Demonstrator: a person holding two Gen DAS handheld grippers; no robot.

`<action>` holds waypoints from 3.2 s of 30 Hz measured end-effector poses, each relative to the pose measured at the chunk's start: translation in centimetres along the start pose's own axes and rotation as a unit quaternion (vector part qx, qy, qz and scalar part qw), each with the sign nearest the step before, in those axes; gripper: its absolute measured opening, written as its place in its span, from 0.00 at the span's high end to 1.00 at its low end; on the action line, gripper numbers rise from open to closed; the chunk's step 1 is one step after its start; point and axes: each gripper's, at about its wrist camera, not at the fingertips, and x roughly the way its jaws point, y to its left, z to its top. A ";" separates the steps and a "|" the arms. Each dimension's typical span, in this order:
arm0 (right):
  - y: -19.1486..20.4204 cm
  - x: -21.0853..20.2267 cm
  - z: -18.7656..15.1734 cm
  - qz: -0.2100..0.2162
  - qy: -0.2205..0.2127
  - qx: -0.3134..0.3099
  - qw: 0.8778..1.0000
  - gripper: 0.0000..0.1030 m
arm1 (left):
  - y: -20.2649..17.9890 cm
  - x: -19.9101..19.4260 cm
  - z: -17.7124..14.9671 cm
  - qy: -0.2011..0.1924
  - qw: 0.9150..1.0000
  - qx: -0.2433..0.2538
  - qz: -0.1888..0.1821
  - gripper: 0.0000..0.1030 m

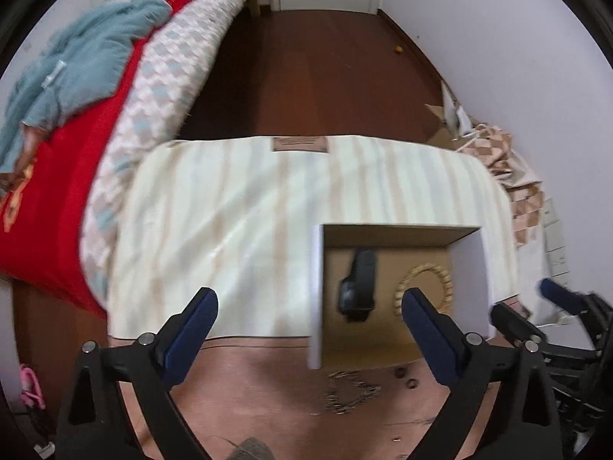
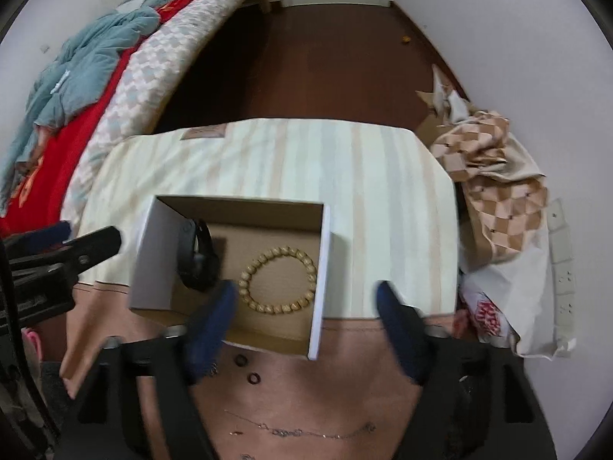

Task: Organize jewelry
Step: 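Carry the watch band with the left tool while the right tool carries the bracelet into the box, releasing both, then lift both open tools out of the white box, then move the right tool to the small silver charm and grasp it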

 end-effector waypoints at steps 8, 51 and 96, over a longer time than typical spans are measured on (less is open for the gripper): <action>0.7 0.4 -2.6 -0.053 -0.004 0.008 0.999 0.03 | 1.1 0.0 -3.1 -0.015 0.999 0.001 0.048 0.01; 3.4 -18.2 -13.2 -0.071 -0.141 0.023 0.987 0.02 | 2.3 -15.0 -14.3 -0.141 0.988 -0.015 0.065 0.01; 2.8 1.6 -25.8 0.027 0.046 -0.012 0.999 0.59 | 1.4 2.2 -22.9 0.038 0.993 0.020 0.112 0.01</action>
